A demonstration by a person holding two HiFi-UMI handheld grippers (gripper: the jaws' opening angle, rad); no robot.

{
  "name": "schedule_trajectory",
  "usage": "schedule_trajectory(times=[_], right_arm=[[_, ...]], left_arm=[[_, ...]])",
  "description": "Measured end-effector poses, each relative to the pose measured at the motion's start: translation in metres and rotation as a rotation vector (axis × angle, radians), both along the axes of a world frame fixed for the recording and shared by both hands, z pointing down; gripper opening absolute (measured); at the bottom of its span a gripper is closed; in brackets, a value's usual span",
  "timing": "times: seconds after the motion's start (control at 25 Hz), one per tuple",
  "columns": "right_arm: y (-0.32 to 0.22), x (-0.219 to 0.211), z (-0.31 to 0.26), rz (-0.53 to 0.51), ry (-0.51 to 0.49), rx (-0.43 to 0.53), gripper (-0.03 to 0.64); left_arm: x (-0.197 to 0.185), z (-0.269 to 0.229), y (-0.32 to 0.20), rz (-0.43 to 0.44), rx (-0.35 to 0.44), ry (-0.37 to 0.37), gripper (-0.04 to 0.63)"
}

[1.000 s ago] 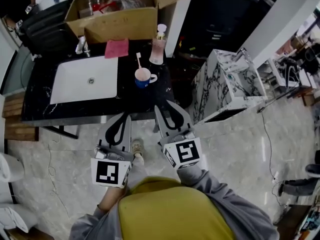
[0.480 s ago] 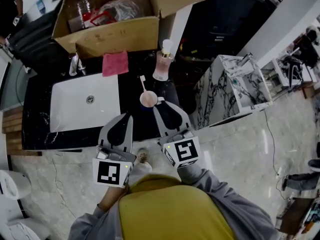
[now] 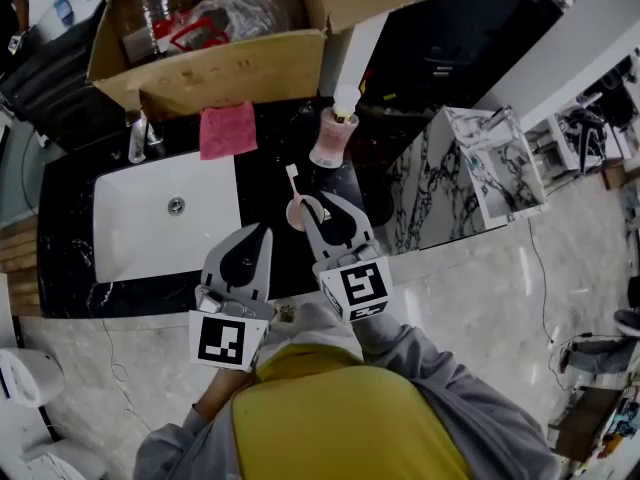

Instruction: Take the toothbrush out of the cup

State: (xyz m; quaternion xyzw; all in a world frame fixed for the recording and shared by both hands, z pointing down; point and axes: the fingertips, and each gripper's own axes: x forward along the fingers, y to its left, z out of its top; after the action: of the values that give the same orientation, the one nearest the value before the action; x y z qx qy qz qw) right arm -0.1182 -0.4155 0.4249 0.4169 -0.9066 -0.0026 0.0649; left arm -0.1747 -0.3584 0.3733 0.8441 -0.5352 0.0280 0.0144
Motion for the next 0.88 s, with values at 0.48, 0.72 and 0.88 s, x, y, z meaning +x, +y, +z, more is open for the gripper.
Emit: schedule_trajectory(times=[0.48,0.72,0.88], right_arm=[[-0.032,-0.022,0.049,-0.093,0.136,-0.178,0.103],[-0.042,-0.026,0.063,-0.137,0.163,-0.263,0.101],[-0.047,-0.029,0.069,-0.159,0.179,-0.295,0.093]], left_arm=[[-0.005,0.012,-0.027,-0.029,-0.045,0.016,0.002],[-0.008,0.013,-0.034,-0.068,-0.070,0.023,0.002],[-0.008,0.017,-0.037,-0.084,-0.078,0.026,0.002]])
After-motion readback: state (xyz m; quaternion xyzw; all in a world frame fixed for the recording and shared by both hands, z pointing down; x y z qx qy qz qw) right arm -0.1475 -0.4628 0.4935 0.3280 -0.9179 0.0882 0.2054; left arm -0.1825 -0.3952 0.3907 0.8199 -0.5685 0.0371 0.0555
